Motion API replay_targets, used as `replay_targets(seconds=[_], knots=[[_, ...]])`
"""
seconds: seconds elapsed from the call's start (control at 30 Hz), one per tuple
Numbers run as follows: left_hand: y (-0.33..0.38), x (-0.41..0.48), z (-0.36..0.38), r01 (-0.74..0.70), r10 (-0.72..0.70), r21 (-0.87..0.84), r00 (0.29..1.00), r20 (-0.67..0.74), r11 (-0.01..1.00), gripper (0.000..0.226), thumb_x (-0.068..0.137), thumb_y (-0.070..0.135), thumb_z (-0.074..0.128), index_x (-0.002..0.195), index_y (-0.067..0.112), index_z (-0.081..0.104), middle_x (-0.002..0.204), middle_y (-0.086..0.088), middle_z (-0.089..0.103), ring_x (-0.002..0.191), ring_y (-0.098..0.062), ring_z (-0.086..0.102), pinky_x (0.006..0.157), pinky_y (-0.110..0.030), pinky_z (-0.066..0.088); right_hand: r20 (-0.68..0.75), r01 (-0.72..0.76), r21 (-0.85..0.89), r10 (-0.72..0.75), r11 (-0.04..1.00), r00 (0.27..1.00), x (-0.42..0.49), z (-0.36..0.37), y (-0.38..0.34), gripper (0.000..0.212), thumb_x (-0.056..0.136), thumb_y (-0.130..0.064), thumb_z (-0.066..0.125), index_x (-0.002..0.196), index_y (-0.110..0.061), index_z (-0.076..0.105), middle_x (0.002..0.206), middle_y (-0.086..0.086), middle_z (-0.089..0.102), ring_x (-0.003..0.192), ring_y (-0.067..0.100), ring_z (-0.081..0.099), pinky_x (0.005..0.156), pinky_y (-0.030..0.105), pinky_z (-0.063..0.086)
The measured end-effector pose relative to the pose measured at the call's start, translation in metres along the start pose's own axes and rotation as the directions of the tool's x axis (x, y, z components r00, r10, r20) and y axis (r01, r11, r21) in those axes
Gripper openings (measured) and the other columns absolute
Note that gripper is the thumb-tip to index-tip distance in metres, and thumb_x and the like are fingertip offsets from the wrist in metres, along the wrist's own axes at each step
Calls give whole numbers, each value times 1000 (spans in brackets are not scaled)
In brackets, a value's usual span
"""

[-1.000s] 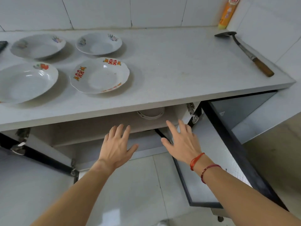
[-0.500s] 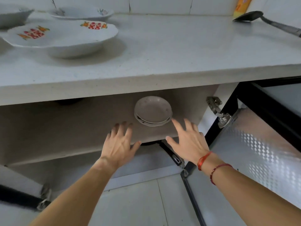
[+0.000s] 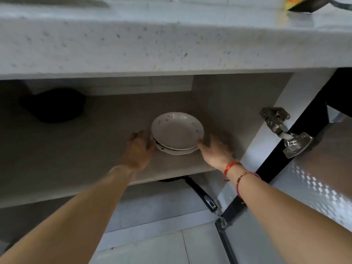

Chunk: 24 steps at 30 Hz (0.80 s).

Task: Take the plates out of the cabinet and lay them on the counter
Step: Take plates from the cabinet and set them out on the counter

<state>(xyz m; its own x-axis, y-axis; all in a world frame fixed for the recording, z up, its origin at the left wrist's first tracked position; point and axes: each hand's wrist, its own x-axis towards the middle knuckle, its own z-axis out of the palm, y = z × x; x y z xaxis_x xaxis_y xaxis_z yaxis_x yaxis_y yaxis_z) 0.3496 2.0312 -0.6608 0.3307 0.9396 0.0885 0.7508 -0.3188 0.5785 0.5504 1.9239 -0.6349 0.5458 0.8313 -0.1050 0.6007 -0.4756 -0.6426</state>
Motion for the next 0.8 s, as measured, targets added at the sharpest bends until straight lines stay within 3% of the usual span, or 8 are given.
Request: replay_targets(seconds=[0.17, 0.23, 0.33, 0.4, 0.47, 0.57, 0.63, 0.8], knots=[[14, 26, 8, 237, -237, -245, 971, 29, 940, 42, 98, 35, 50, 119, 1, 61, 121, -21, 64, 116, -35, 58, 91, -34, 43, -30, -112, 142, 117, 984, 993, 28, 8, 2, 51, 96, -48, 50, 128, -10, 57, 129, 11, 62, 120, 32, 57, 89, 30, 43], [12, 39, 14, 296, -286, -362, 955, 81, 884, 40, 96, 37, 51, 102, 2, 69, 104, -19, 71, 101, -33, 67, 85, -33, 51, -32, -137, 291, 153, 947, 988, 44, 13, 6, 60, 86, -58, 57, 118, -7, 63, 119, 8, 67, 110, 31, 63, 92, 37, 51], [10, 53, 22, 357, -338, -572, 930, 143, 738, 32, 91, 30, 58, 80, 3, 70, 86, -19, 74, 77, -31, 73, 79, -45, 60, -4, -179, 514, 211, 839, 977, 89, 34, 39, 74, 60, -68, 66, 102, -8, 69, 103, 12, 72, 98, 34, 70, 85, 51, 58], [12, 56, 25, 391, -365, -637, 913, 181, 664, 24, 91, 21, 61, 79, 2, 68, 92, -23, 72, 78, -33, 73, 76, -49, 60, 31, -205, 636, 241, 744, 970, 81, 29, 27, 43, 72, -48, 74, 88, -8, 69, 95, 14, 72, 89, 32, 71, 81, 52, 59], [14, 58, 26, 421, -388, -679, 897, 213, 601, 19, 93, 14, 61, 90, -4, 67, 95, -23, 70, 81, -35, 71, 69, -47, 62, 90, -252, 707, 270, 661, 959, 62, 18, 9, 11, 88, -19, 69, 83, -10, 65, 89, 12, 69, 79, 25, 68, 71, 44, 60], [12, 59, 27, 444, -405, -694, 884, 235, 567, 22, 92, 7, 61, 102, -12, 65, 97, -24, 68, 78, -35, 69, 61, -44, 62, 174, -305, 719, 263, 625, 949, 61, 16, 9, 12, 89, 2, 61, 84, -9, 63, 83, 10, 67, 72, 21, 65, 54, 34, 59], [13, 59, 26, 439, -410, -703, 884, 226, 560, 24, 90, 5, 61, 104, -14, 65, 97, -24, 69, 74, -34, 69, 60, -45, 62, 182, -309, 726, 262, 614, 948, 61, 15, 9, 14, 87, 6, 61, 86, -7, 63, 84, 12, 67, 73, 23, 66, 52, 35, 60], [16, 52, 24, 439, -404, -713, 884, 235, 546, 17, 92, 3, 60, 102, -10, 63, 98, -25, 66, 78, -34, 66, 47, -33, 58, 182, -315, 734, 272, 602, 945, 62, 15, 9, 16, 85, 7, 63, 98, -2, 66, 91, 16, 70, 77, 27, 69, 49, 35, 60]])
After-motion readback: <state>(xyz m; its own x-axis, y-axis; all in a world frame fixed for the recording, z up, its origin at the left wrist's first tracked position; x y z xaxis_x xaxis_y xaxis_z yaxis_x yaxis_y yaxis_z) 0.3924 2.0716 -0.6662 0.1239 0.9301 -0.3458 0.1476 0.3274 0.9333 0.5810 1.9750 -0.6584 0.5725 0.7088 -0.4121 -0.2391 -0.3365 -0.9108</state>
